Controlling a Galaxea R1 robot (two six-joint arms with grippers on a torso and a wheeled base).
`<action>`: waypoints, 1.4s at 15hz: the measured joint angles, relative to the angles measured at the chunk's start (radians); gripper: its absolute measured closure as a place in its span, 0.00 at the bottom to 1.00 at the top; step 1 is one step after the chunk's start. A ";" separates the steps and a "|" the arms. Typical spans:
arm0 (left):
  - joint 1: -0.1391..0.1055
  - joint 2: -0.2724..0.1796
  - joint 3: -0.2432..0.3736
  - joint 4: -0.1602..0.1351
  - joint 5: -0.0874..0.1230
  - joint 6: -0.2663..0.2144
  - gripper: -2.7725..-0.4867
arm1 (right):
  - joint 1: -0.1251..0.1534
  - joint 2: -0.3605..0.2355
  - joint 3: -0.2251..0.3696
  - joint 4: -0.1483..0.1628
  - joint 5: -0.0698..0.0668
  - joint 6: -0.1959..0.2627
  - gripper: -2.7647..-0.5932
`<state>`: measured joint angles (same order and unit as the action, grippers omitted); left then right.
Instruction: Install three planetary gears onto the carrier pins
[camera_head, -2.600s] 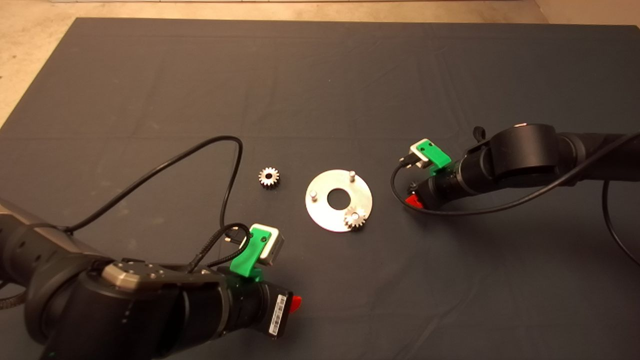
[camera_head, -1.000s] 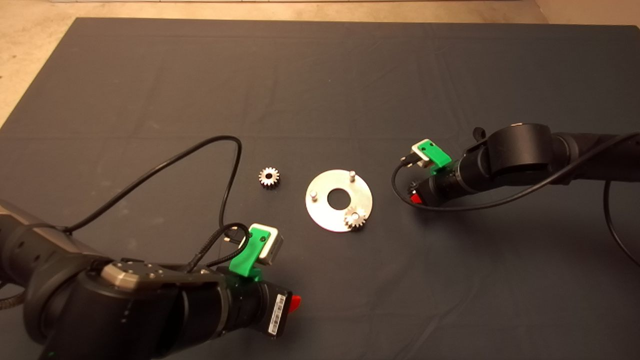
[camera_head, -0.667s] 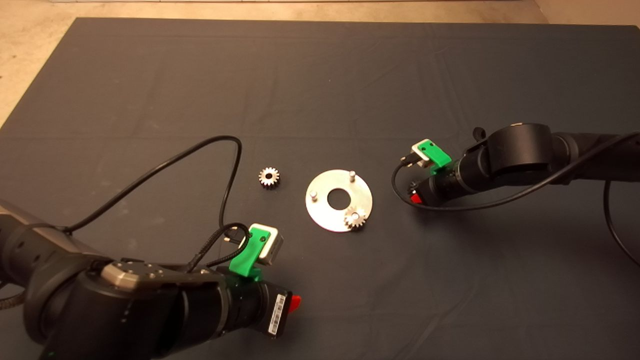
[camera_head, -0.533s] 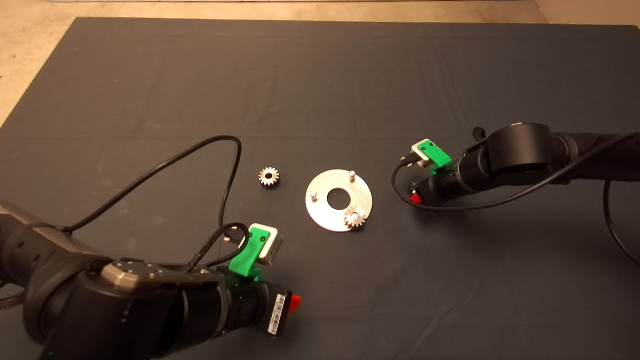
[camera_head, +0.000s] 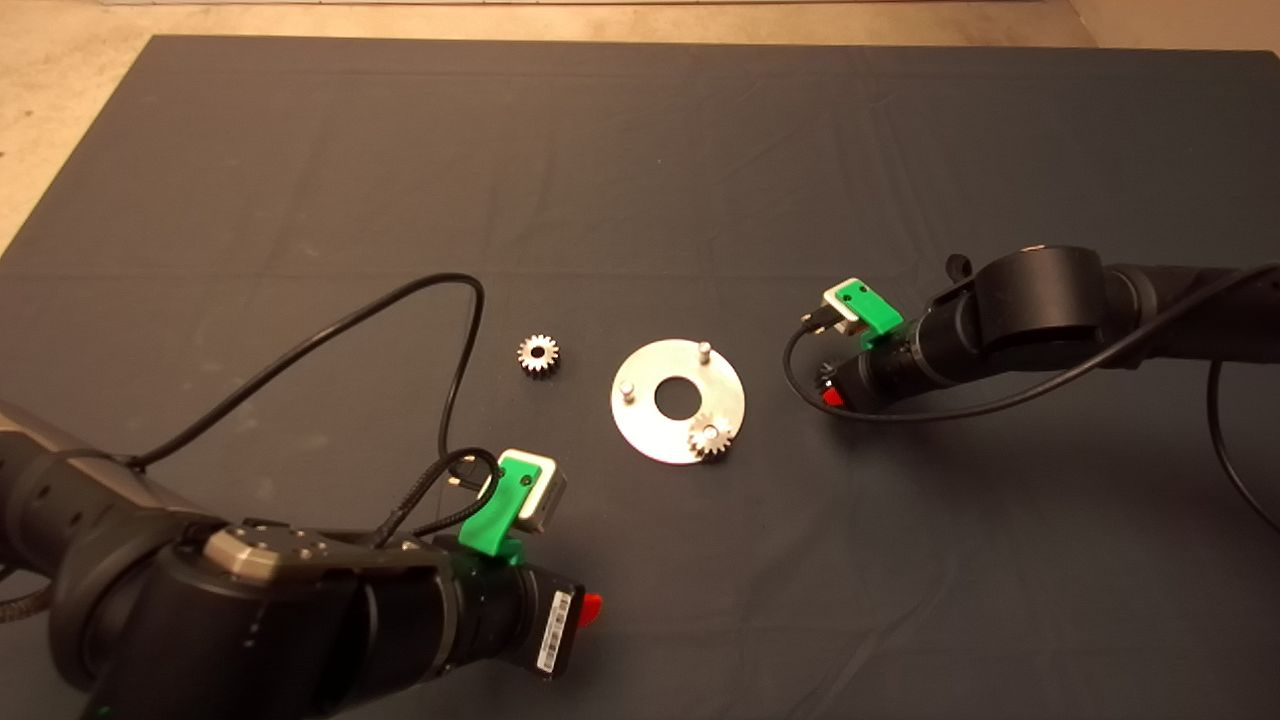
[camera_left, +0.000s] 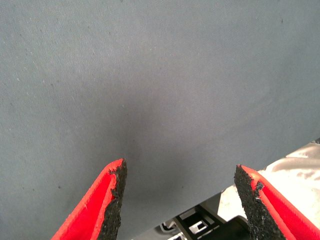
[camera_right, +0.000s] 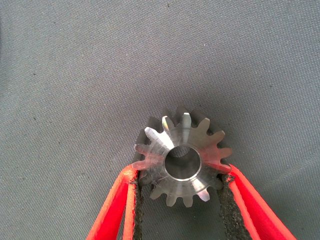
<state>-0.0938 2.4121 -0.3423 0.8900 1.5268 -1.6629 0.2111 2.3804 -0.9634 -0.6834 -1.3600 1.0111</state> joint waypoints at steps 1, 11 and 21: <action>0.000 0.000 0.000 0.000 0.000 0.000 0.56 | 0.000 0.000 0.000 0.000 -0.001 0.000 0.90; 0.002 -0.001 0.000 0.006 0.000 0.000 0.56 | 0.104 0.035 0.036 0.001 -0.001 0.004 0.90; 0.002 -0.002 0.000 0.017 0.000 0.000 0.56 | 0.127 0.221 0.046 0.068 -0.002 0.008 0.90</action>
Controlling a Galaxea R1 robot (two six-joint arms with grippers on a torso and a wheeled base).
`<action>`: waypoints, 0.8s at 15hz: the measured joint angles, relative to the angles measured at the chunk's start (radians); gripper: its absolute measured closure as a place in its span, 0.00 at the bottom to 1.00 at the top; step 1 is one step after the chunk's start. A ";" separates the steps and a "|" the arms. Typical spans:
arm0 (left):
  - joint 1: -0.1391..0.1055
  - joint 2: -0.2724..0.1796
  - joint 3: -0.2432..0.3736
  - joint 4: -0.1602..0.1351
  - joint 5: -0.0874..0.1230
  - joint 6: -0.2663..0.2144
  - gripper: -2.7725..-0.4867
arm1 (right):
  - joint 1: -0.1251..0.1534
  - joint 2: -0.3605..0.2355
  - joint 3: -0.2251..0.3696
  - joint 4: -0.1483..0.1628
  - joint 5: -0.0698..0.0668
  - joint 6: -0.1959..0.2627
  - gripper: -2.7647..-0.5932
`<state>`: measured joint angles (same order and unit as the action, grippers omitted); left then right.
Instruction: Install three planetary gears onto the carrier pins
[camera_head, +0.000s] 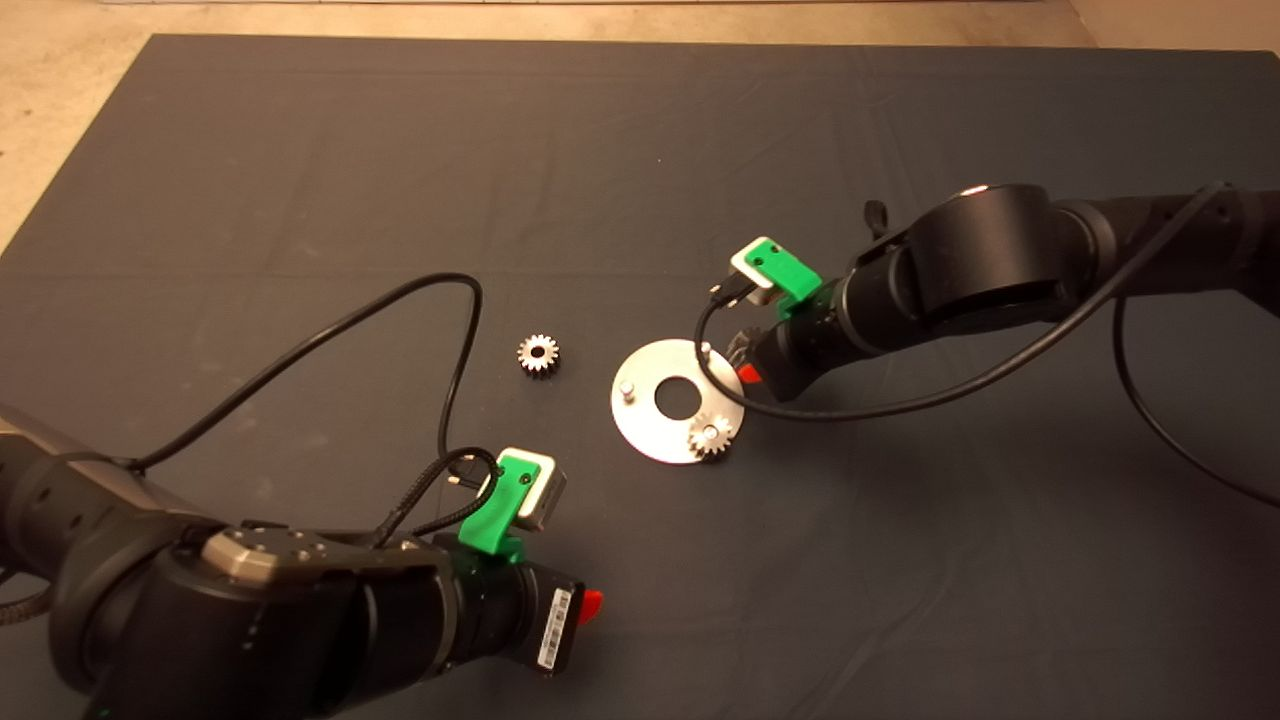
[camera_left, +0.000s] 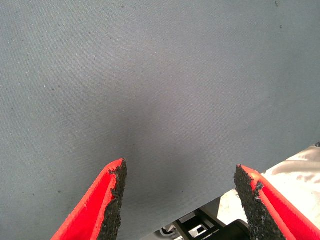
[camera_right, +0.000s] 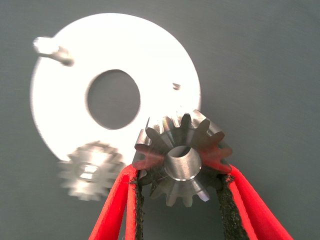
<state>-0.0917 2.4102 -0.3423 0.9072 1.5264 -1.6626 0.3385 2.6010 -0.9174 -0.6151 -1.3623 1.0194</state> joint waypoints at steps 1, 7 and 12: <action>0.000 0.000 0.000 0.000 0.000 0.000 0.56 | 0.000 0.018 -0.010 0.007 0.000 0.000 0.90; 0.000 0.000 0.000 0.001 0.000 0.000 0.56 | 0.000 0.042 -0.084 0.025 -0.014 -0.021 0.90; 0.000 0.000 0.000 0.002 0.000 0.000 0.56 | 0.000 0.059 -0.086 0.049 -0.031 -0.043 0.90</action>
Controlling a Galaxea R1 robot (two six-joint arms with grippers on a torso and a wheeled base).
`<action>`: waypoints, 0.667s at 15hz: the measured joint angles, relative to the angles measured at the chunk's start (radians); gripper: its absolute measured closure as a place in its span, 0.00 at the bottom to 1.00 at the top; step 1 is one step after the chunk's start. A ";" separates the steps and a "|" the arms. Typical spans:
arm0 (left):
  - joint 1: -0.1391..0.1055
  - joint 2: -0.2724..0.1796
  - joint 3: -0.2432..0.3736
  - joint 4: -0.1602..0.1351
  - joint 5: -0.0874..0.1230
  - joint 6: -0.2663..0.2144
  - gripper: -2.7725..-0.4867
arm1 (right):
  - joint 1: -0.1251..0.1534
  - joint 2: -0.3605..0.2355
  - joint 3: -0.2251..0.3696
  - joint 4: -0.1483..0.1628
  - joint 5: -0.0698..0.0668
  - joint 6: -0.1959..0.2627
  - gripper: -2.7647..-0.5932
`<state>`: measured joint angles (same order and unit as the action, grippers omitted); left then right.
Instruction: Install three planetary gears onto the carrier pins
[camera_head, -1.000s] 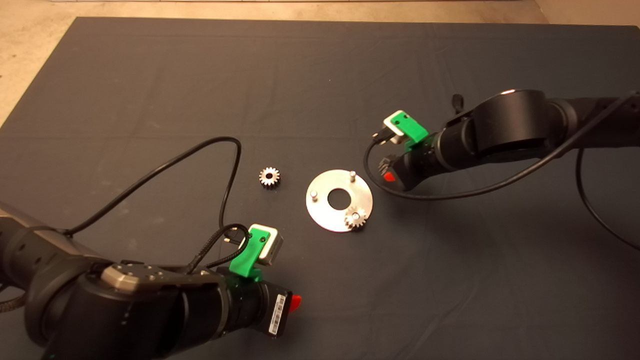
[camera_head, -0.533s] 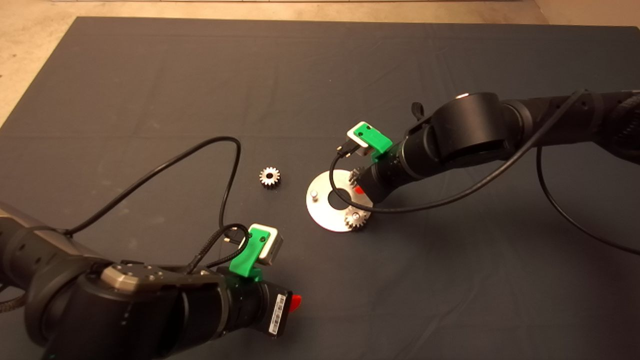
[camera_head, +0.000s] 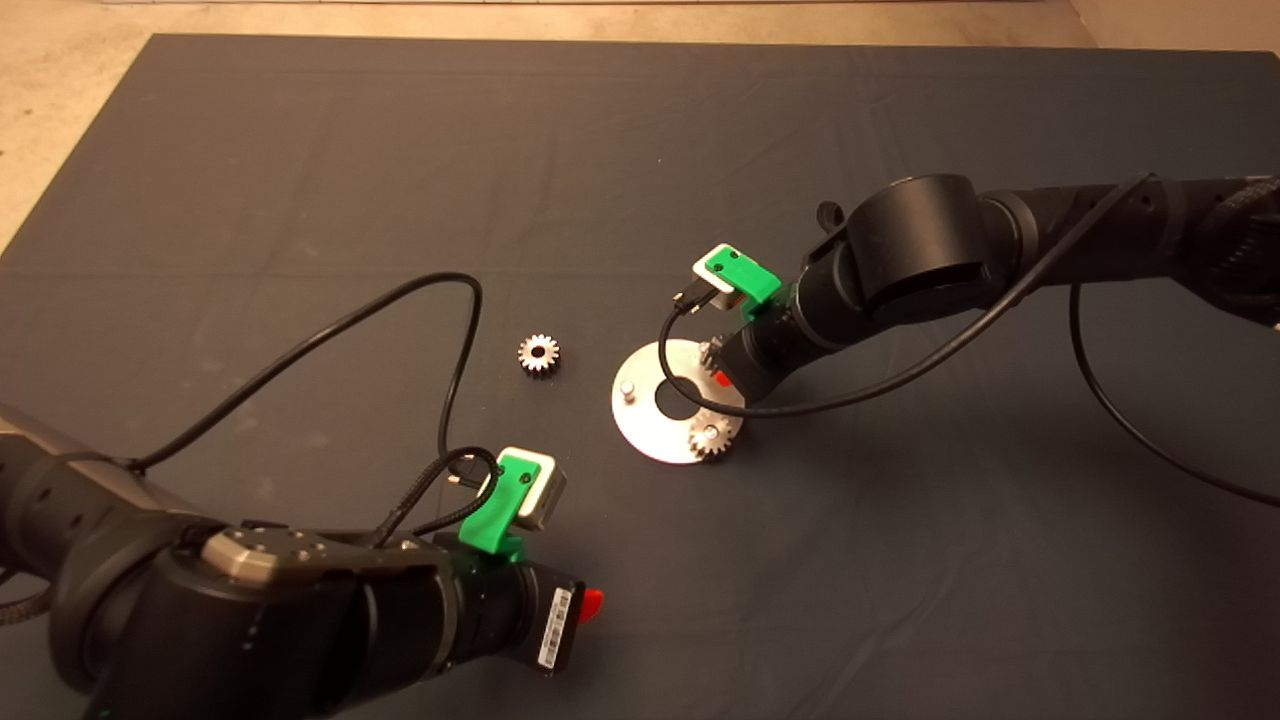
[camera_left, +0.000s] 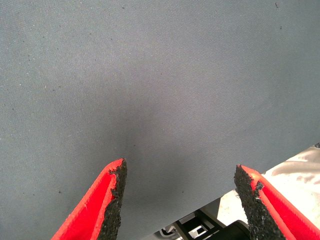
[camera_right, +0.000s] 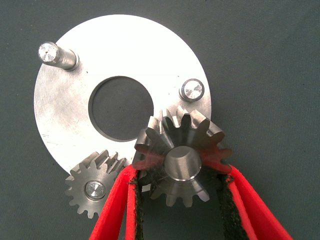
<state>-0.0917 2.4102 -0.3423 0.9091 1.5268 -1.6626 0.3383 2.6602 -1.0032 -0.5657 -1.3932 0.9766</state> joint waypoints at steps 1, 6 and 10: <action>0.000 0.000 0.000 0.000 0.000 0.000 0.56 | 0.000 0.008 -0.012 0.004 -0.005 -0.001 0.90; 0.000 0.000 0.000 0.000 0.000 0.000 0.56 | 0.000 0.087 -0.074 0.005 -0.047 -0.040 0.90; 0.000 0.000 0.000 0.000 0.000 0.000 0.56 | 0.003 0.088 -0.088 0.006 -0.064 -0.053 0.90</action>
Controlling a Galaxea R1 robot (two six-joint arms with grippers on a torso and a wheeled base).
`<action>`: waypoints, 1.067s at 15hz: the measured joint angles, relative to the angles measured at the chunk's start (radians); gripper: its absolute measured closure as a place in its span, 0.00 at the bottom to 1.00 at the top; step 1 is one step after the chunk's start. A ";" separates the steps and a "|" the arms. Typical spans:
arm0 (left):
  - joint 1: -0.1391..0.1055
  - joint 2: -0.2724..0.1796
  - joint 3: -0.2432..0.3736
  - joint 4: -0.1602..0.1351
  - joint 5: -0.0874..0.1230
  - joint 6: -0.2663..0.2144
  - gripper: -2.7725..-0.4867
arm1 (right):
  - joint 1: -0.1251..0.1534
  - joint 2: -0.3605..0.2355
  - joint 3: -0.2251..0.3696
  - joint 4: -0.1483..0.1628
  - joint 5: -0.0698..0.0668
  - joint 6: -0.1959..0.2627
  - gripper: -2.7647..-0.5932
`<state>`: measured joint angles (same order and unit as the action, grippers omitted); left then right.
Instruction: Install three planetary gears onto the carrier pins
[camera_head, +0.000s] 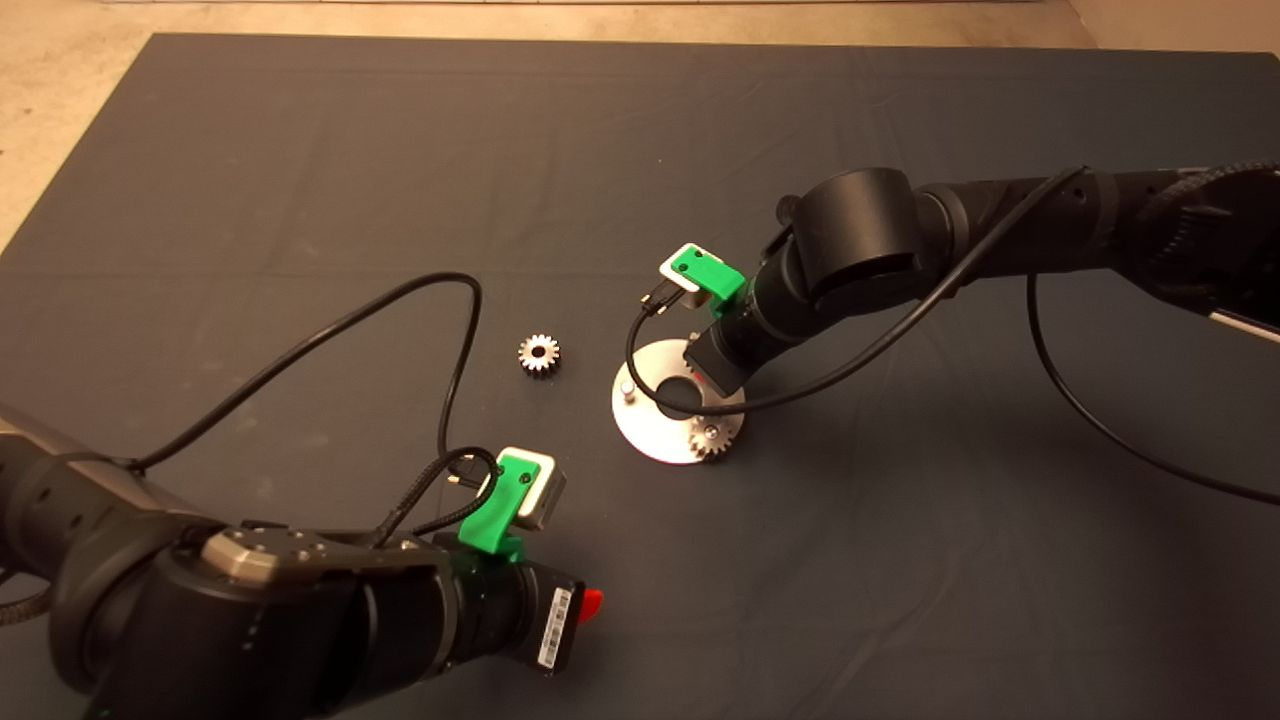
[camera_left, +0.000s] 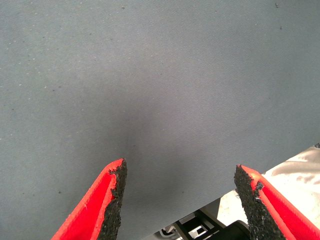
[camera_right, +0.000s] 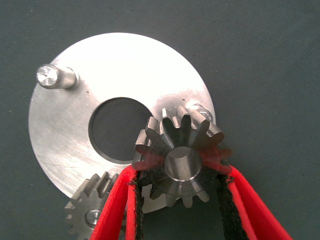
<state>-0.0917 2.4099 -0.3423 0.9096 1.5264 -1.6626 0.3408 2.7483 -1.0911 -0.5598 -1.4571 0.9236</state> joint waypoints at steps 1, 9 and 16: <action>0.000 0.000 0.000 0.000 0.000 0.000 0.56 | 0.001 0.000 -0.006 0.000 -0.011 -0.010 0.90; 0.000 0.000 0.000 0.000 0.000 0.000 0.56 | 0.000 0.000 -0.053 0.000 -0.023 -0.023 0.90; 0.000 0.000 0.000 0.000 0.000 0.000 0.56 | 0.000 0.000 -0.060 0.000 -0.019 -0.023 0.90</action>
<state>-0.0917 2.4098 -0.3423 0.9096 1.5268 -1.6626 0.3409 2.7483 -1.1513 -0.5594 -1.4757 0.9011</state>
